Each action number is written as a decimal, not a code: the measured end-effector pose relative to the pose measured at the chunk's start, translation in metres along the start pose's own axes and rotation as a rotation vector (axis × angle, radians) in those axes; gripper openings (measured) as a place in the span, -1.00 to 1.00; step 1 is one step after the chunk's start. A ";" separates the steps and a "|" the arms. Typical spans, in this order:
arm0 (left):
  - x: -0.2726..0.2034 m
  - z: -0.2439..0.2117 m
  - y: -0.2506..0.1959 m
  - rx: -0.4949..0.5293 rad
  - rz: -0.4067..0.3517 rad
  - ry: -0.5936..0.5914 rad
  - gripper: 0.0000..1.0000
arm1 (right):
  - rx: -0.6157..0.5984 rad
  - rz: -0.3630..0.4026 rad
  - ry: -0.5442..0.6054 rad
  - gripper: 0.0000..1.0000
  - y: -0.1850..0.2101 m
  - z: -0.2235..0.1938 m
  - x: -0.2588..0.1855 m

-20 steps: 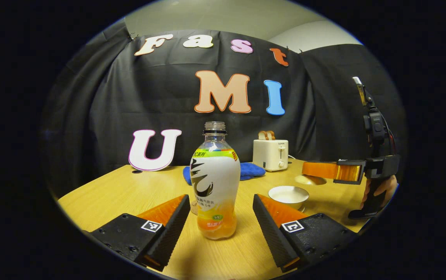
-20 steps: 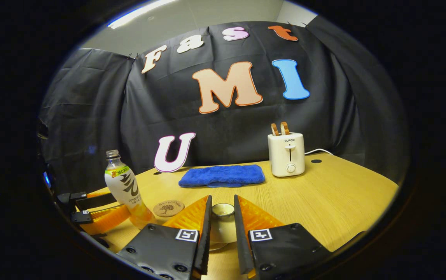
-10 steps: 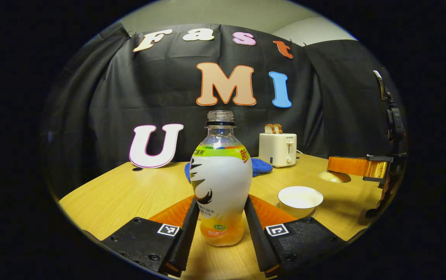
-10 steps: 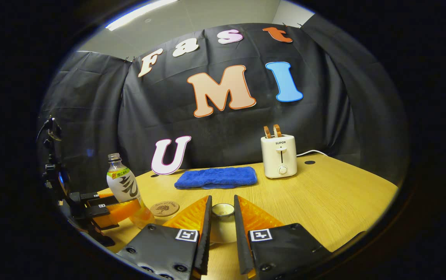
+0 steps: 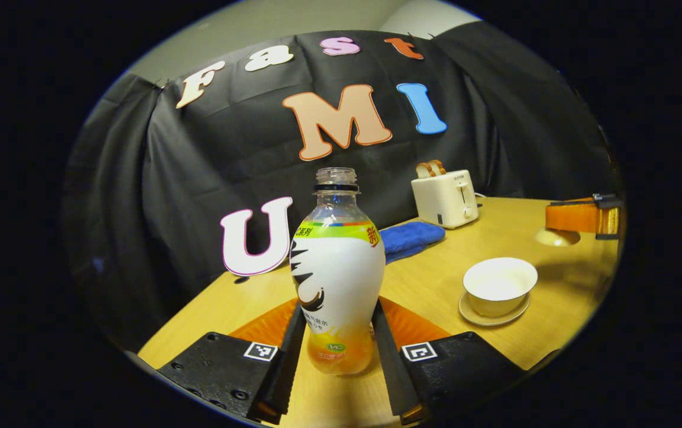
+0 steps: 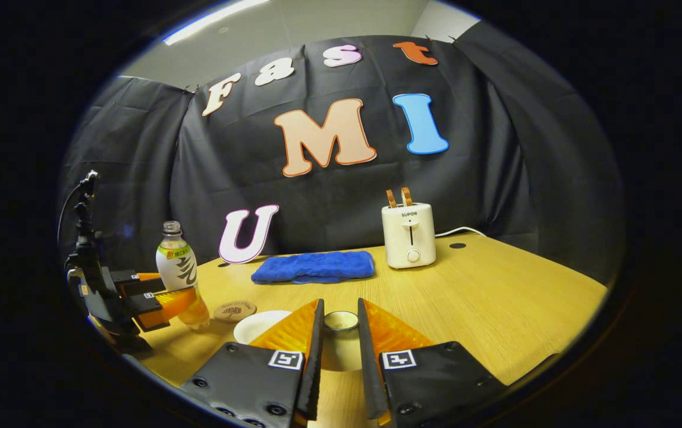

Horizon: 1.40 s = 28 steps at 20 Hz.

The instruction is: Open the teacup lid with one hand, grasp the water bottle and pour water into the teacup with the other hand; after pouring, place the water bottle on the coaster and then close the teacup lid.

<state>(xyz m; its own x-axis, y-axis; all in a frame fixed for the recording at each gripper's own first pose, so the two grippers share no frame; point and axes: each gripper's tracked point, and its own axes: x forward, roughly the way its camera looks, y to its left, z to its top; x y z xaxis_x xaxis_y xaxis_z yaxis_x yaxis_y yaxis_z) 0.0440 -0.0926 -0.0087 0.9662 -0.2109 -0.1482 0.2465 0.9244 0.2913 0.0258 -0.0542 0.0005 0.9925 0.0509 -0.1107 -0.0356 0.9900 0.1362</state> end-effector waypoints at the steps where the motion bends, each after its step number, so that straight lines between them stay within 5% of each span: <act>1: 0.001 0.000 0.000 0.038 0.008 0.002 0.21 | 0.010 -0.006 -0.006 -0.37 -0.004 0.002 0.000; 10: 0.010 0.008 -0.015 0.459 0.024 -0.022 0.14 | 0.035 -0.035 -0.056 -0.27 -0.022 0.017 -0.011; 22: 0.014 0.014 -0.011 0.907 0.111 -0.038 0.14 | 0.004 -0.036 -0.085 -0.33 -0.020 0.028 -0.015; 28: 0.018 0.015 -0.013 1.066 0.085 -0.020 0.12 | 0.009 -0.013 -0.092 -0.29 -0.011 0.031 -0.018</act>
<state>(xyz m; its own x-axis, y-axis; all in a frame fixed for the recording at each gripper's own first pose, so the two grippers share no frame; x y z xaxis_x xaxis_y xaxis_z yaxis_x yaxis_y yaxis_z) 0.0593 -0.1134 -0.0007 0.9821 -0.1726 -0.0759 0.1077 0.1830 0.9772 0.0120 -0.0701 0.0317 0.9995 0.0250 -0.0217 -0.0216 0.9893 0.1442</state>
